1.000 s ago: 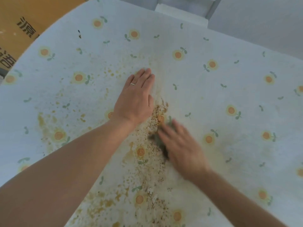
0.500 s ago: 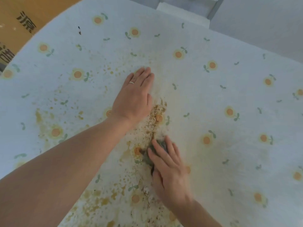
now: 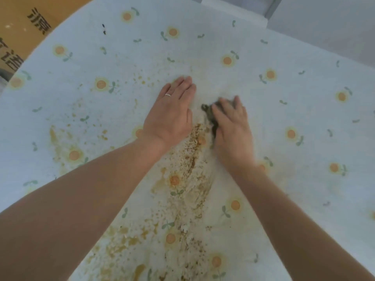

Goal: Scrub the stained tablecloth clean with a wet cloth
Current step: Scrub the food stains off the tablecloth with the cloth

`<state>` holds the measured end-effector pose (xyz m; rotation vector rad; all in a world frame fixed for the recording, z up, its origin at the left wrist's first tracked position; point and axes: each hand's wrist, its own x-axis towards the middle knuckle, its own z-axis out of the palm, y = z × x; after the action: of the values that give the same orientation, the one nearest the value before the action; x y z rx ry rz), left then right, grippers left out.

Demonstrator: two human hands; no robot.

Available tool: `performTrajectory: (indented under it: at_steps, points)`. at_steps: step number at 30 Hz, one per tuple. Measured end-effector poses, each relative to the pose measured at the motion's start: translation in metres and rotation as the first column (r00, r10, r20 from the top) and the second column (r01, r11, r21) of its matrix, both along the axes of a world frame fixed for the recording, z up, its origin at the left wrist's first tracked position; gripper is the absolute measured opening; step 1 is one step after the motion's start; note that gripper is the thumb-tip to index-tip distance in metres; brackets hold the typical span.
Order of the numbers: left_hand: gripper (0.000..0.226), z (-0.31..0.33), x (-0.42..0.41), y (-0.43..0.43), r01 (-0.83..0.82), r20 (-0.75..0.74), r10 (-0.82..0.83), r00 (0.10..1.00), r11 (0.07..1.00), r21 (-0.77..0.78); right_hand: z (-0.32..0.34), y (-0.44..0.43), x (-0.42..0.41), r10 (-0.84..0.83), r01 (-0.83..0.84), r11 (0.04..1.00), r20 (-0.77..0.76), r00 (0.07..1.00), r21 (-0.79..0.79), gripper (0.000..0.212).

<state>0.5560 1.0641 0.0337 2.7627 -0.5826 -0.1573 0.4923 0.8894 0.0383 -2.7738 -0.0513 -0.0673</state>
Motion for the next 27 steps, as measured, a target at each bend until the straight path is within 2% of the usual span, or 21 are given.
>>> performTrajectory:
  at_steps: [3, 5, 7, 9, 11, 13, 15, 18, 21, 24, 27]
  points:
    - [0.069, 0.000, 0.001, 0.000, 0.000, 0.013, 0.000, 1.000, 1.000, -0.001, 0.003, 0.046, -0.117, 0.144, -0.135, 0.985, -0.074, 0.987, 0.110, 0.056]
    - [0.070, 0.000, 0.001, 0.000, 0.006, 0.013, -0.006, 1.000, 1.000, 0.016, 0.011, 0.057, -0.175, 0.301, -0.278, 0.943, -0.111, 0.947, 0.183, 0.056]
    - [0.070, 0.000, 0.000, 0.000, 0.012, 0.008, -0.012, 1.000, 1.000, 0.024, 0.013, 0.047, -0.182, 0.437, -0.410, 0.887, -0.101, 0.894, 0.212, 0.052]
    - [0.070, 0.001, 0.000, 0.000, 0.012, 0.006, -0.012, 1.000, 1.000, 0.025, 0.018, 0.029, -0.145, 0.463, -0.440, 0.874, -0.076, 0.883, 0.207, 0.048]
    - [0.071, 0.002, 0.000, -0.001, 0.009, -0.008, -0.009, 1.000, 1.000, 0.019, 0.017, 0.003, -0.086, 0.369, -0.358, 0.917, -0.029, 0.929, 0.176, 0.041]
    - [0.072, 0.003, 0.001, -0.001, 0.007, -0.015, -0.006, 1.000, 1.000, 0.021, 0.015, -0.025, -0.019, 0.167, -0.163, 0.982, -0.039, 0.985, 0.100, 0.038]
    - [0.071, 0.003, 0.000, -0.001, 0.008, -0.006, -0.008, 1.000, 0.999, 0.037, 0.011, -0.045, 0.037, -0.047, 0.050, 0.996, -0.047, 0.998, 0.069, 0.043]
    - [0.069, 0.004, -0.001, 0.000, 0.002, 0.000, -0.002, 1.000, 0.999, 0.039, 0.001, -0.027, 0.065, -0.136, 0.136, 0.988, -0.013, 0.991, 0.069, 0.045]
    - [0.070, 0.002, 0.000, -0.001, 0.012, 0.006, -0.012, 1.000, 1.000, 0.022, -0.003, 0.024, 0.001, 0.001, -0.004, 0.996, 0.045, 0.999, 0.086, 0.043]
    - [0.068, 0.002, 0.001, -0.001, 0.011, 0.010, -0.011, 1.000, 1.000, 0.008, 0.006, 0.063, -0.109, 0.149, -0.136, 0.972, -0.055, 0.987, 0.192, 0.061]
    - [0.061, 0.003, -0.001, 0.000, 0.017, 0.019, -0.017, 1.000, 1.000, 0.014, 0.011, 0.063, -0.169, 0.400, -0.362, 0.895, -0.108, 0.910, 0.261, 0.057]
